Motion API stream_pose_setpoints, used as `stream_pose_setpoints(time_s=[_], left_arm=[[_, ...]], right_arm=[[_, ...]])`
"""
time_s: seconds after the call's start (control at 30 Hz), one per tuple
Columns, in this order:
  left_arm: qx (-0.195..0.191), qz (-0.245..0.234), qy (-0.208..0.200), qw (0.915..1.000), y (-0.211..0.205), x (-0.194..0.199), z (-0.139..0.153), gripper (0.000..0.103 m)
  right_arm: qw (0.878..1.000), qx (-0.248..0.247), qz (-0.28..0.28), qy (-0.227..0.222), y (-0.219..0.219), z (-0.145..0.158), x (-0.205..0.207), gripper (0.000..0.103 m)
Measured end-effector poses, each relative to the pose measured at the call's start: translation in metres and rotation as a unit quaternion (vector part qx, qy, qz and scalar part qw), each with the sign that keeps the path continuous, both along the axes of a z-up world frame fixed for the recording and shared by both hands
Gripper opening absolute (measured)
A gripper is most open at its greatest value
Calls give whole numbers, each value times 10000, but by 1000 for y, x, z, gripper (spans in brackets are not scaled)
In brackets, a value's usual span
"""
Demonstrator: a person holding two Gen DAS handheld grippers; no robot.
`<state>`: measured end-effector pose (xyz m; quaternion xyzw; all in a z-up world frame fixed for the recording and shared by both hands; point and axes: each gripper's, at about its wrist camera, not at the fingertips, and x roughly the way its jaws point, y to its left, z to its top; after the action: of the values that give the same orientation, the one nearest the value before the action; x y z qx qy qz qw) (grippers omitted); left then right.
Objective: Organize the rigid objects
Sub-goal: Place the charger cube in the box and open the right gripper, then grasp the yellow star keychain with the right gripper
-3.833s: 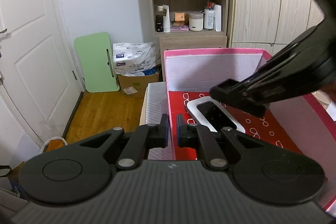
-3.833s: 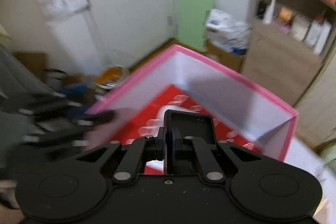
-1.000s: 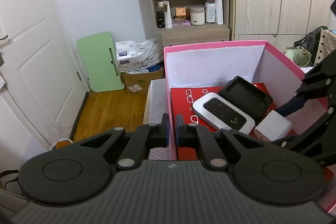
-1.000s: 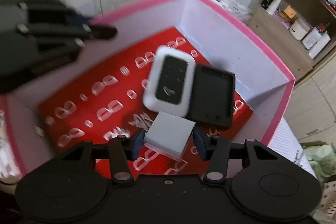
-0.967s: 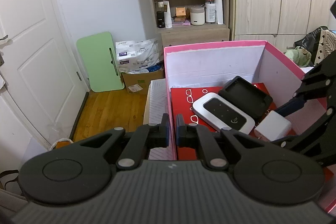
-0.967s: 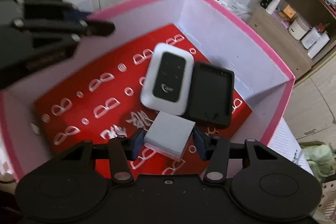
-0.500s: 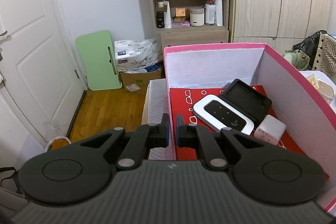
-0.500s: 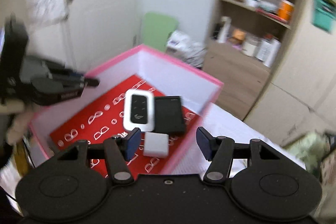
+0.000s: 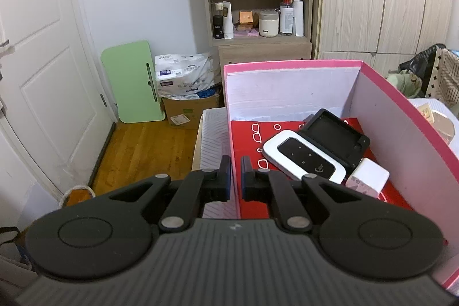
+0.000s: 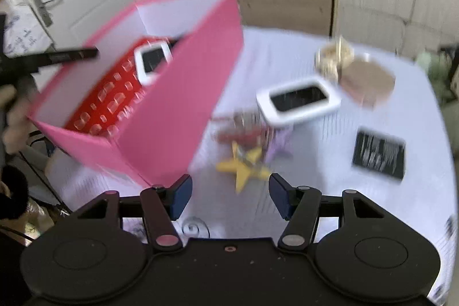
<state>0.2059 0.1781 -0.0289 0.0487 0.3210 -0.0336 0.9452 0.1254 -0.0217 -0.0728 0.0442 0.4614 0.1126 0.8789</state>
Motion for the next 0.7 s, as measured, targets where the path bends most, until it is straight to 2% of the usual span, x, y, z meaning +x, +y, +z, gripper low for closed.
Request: stream_pose_setpoints(time_s=[0.07,0.3,0.37,0.47,0.5,0.7], left_arm=[[16,-6,-2,10000,-1,-1,0,6],[-84,20,7,10000,-1,0,1,7],[-25,17,22,10000,-2,0,1,7],[16,13,22,10000,-3,0,1,7],[13,17,20,10000,-3,0,1,7],[-31,17,23,10000,-1,0,1,7]], right_arm=[[9999,-100,-53,30,4,-10,-1,64],[9982,-460,116,-361,21,-22,18,63],[9961,-771,84,-424,25,-26,23,51],[9974,-589,38,-412,16,-25,24,44],[9978,-531,19,-407,13,-24,23,33],[9989,-246,-156,-357,2,-22,18,32]])
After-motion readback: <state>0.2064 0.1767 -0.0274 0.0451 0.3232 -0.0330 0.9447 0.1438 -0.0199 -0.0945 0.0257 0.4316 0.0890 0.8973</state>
